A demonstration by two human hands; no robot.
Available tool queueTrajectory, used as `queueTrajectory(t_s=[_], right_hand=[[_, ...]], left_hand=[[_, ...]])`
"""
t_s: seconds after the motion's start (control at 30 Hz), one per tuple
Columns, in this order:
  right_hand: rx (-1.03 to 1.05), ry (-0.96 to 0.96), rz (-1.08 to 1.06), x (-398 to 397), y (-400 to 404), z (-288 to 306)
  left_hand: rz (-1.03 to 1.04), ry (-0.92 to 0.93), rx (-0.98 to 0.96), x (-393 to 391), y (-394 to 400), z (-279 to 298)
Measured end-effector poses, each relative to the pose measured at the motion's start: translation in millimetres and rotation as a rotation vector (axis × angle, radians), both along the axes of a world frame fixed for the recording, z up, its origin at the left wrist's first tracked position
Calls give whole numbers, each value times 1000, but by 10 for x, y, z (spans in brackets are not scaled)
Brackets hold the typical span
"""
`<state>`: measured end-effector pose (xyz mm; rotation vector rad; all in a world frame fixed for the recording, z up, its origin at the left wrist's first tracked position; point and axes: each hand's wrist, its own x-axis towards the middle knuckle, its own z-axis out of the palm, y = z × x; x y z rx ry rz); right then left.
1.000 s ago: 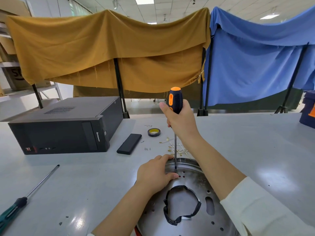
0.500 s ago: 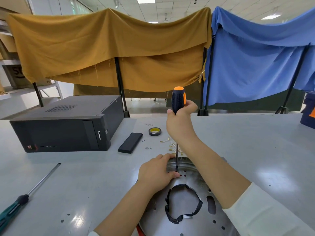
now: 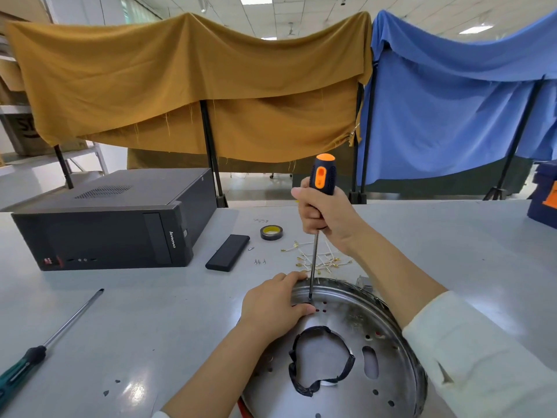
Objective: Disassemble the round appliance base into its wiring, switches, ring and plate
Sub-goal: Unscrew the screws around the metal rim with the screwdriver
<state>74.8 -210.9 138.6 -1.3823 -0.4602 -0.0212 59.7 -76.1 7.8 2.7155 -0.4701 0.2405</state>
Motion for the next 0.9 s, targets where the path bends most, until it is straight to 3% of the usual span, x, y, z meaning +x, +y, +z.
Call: queueTrajectory(t_s=[0.07, 0.17, 0.23, 0.33, 0.4, 0.53, 0.6, 0.67, 0.73, 0.8, 0.9], right_hand=[[-108, -36, -65, -31, -11, 4], [-274, -136, -438, -110, 48, -42], [-247, -191, -612, -151, 106, -91], [-175, -194, -641, -174, 219, -109], [-117, -162, -586, -143, 228, -55], [10, -38, -16, -69, 79, 47], [-65, -46, 79, -85, 33, 79], [-229, -82, -78, -121, 40, 93], [-341, -133, -373, -164, 84, 69], [-265, -164, -556, -184, 154, 10], [-122, -191, -597, -188, 254, -33]], left_hand=[[0, 0, -2, -1, -4, 0], [1, 3, -3, 6, -6, -6], [3, 3, -7, 10, -9, -8], [0, 5, -10, 0, -16, -4], [-3, 7, -9, -9, -10, -3], [-8, 5, -5, -12, -4, 7], [-2, 3, -1, -12, -5, 8], [2, 7, -1, -6, -7, -2], [3, 5, -6, 0, -4, -14], [5, 5, -10, 10, -6, -18], [4, 3, -8, 7, -10, -26]])
